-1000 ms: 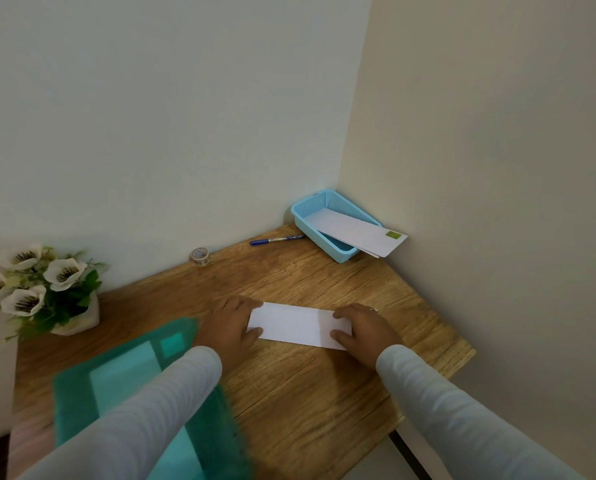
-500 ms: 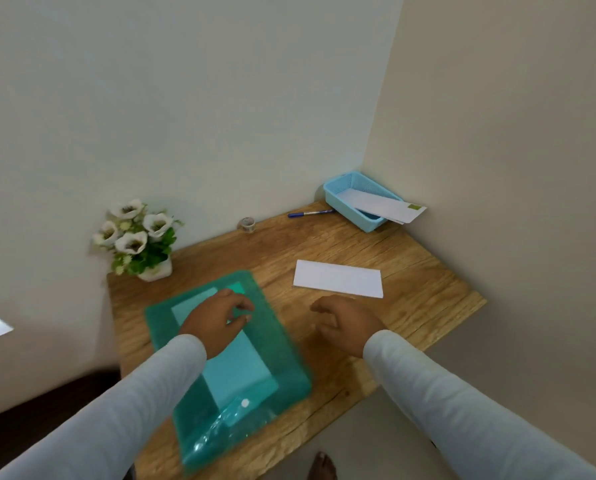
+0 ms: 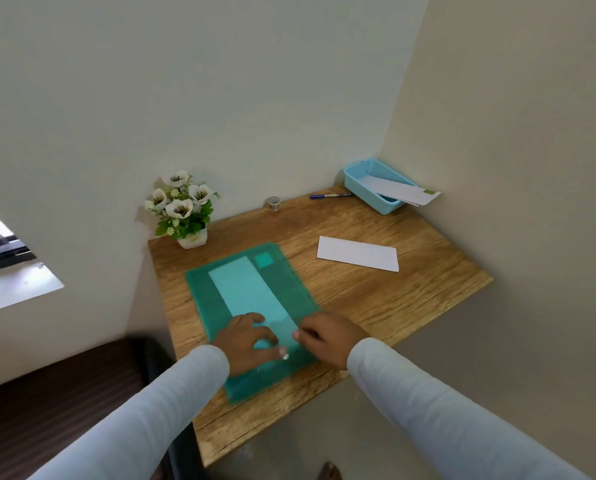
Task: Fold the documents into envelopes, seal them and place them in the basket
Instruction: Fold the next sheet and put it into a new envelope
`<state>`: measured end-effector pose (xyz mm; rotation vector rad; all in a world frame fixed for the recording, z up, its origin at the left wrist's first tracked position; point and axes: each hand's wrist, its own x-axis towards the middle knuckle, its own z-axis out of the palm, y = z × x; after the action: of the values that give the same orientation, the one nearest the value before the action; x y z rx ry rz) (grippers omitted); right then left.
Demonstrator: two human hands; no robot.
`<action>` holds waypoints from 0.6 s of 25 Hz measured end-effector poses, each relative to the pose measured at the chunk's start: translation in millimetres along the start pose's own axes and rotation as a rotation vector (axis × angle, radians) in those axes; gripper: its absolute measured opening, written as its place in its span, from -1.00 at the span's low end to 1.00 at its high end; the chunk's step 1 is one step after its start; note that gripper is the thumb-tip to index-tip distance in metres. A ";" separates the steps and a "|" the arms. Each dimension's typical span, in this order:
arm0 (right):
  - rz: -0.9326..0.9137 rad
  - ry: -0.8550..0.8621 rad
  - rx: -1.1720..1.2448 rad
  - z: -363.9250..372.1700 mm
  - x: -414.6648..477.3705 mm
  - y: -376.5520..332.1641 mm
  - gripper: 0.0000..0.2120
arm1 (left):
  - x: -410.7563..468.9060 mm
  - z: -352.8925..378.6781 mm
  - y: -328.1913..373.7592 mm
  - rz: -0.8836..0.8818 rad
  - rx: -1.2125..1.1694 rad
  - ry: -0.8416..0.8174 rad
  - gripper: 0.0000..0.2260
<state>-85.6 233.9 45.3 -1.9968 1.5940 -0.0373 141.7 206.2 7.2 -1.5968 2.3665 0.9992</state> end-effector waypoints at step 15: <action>-0.091 -0.024 -0.311 51.9 -34.0 19.0 -0.54 | -12.3 32.2 8.6 0.038 0.369 0.163 -0.39</action>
<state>-93.1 283.8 4.6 -2.2949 1.5690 0.2110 131.4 236.4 -8.5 -1.5435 2.5067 0.4130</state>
